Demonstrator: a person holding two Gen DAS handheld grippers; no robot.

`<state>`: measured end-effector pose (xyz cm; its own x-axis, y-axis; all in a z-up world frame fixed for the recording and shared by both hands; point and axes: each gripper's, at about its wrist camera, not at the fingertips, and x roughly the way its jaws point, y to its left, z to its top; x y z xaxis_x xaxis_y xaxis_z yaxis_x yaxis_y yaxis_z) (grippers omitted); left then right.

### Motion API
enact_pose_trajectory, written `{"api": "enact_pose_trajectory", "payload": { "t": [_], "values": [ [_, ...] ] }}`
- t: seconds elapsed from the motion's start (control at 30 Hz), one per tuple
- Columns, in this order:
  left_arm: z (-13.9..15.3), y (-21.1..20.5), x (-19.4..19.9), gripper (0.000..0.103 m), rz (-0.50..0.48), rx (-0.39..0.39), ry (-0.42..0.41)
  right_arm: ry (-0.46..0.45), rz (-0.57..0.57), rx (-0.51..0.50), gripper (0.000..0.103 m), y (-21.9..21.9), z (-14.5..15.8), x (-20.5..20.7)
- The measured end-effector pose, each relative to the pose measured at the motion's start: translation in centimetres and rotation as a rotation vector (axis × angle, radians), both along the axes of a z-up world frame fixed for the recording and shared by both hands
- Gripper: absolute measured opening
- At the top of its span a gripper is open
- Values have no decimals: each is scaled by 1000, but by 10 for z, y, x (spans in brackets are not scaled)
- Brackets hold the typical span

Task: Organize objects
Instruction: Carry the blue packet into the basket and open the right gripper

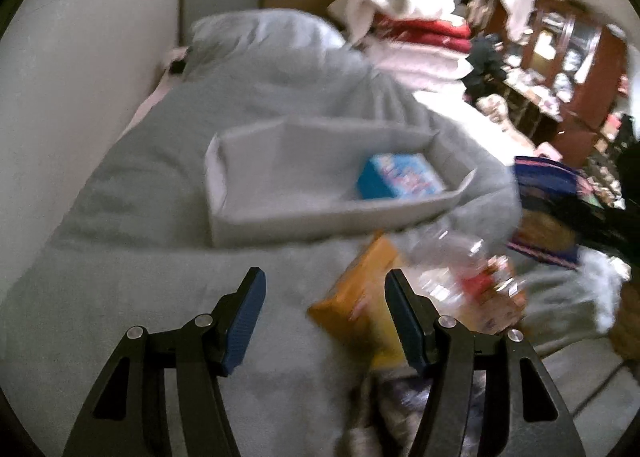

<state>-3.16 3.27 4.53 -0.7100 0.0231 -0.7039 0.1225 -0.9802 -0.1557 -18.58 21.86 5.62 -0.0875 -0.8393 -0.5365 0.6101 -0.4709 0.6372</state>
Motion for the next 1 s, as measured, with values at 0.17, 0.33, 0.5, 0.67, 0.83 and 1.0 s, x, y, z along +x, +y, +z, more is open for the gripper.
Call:
{"api": "enact_pose_trajectory", "payload": {
  "t": [0.17,0.33,0.5,0.67,0.83,1.0],
  "values": [
    [28,1,-40,61,-32,26,35,79,-166,191,28,-28,23,-52],
    [33,4,-90,61,-58,30,-26,163,-225,379,28,-81,24,-96],
    [27,9,-129,61,-63,11,-89,148,-273,510,33,-114,9,-128],
    [22,20,-143,61,-79,10,-117,106,-336,587,43,-112,-7,-150],
    [27,32,-132,61,-111,8,-89,59,-353,559,52,-97,-6,-150],
    [33,30,-111,61,-113,8,-60,55,-286,461,52,-76,9,-127]
  ]
}}
